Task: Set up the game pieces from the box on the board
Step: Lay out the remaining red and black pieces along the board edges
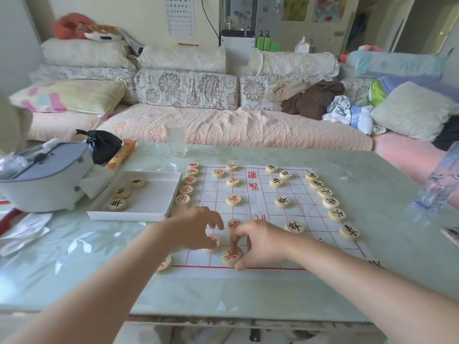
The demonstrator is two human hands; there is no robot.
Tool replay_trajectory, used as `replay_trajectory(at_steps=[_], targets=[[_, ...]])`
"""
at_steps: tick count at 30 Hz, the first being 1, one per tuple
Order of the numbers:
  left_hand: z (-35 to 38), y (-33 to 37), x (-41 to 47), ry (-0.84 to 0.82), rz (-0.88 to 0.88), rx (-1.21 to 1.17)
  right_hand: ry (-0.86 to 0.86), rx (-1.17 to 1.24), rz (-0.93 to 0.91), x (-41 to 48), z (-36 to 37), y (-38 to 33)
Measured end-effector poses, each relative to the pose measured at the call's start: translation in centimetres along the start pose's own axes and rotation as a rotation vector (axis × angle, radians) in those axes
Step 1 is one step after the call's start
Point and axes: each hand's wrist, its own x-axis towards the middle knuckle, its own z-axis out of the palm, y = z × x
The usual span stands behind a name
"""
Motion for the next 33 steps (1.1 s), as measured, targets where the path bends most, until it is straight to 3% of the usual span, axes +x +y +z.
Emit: replay_trajectory(at_steps=[7,17,21,27,33], targets=[[1.5,-0.1,-0.9,0.077,0.041,-0.003,-0.036,-0.175,-0.014,0.4,0.8,-0.6],[-0.3,-2.1,-1.2,0.191,-0.008,-0.058,0.135,-0.031,0.027,3.9,0.5,-3.8],[-2.1,-4.3,-1.9,0.314,-0.074,-0.091,0.224,0.045,0.016,7.5,0.9,-6.3],[-4.2,-12.2,-4.4,0.501,-0.322,-0.051,0.253,0.065,-0.050,15.7,1.0,-10.6],[-4.6,-18.4,-6.2,0.563,-0.419,-0.136,0.180,-0.135,-0.086,24.0,2.0,-12.9]])
